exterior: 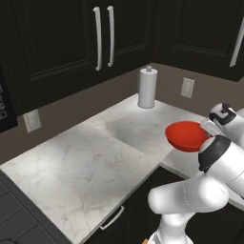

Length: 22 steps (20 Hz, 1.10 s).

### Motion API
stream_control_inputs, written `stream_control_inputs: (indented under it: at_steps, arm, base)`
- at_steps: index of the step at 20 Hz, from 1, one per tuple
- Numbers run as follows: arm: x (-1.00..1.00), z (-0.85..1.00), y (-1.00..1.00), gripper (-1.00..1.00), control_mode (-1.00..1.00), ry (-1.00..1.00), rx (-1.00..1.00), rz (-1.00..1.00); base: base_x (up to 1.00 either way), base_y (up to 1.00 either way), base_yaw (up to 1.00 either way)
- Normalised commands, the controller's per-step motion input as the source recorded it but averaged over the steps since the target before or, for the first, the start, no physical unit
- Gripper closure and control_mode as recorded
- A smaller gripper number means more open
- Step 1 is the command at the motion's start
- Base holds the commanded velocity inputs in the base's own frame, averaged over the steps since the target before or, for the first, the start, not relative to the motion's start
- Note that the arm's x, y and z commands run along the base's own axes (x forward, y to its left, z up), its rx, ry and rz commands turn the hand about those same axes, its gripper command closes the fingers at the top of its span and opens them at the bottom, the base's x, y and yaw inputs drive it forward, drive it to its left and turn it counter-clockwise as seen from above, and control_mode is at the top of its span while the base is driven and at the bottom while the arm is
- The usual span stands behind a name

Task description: Pick the cup and bowl from the counter and place them on the counter next to the sink.

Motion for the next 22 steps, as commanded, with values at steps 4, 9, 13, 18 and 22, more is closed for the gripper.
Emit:
stream_control_inputs:
  at_steps: [4, 9, 13, 18, 22]
  arm:
    - [0.25, -0.25, 0.00, 1.00, -1.00, 0.04, -0.06, -0.06]
    - [0.06, -0.21, -0.02, 1.00, -1.00, 0.04, -0.05, -0.07]
    - [0.00, -0.03, -0.19, 1.00, -1.00, 0.01, -0.03, -0.08]
    - [0.00, -0.01, -0.39, 1.00, -1.00, 0.00, -0.04, -0.09]
    - [0.12, -0.08, -0.25, 1.00, -1.00, 0.00, -0.05, -0.10]
  base:
    - [0.00, 0.00, 0.00]
    - [0.00, 0.00, 0.00]
    - [0.00, 0.00, 0.00]
    - [0.00, 0.00, 0.00]
    - [0.00, 0.00, 0.00]
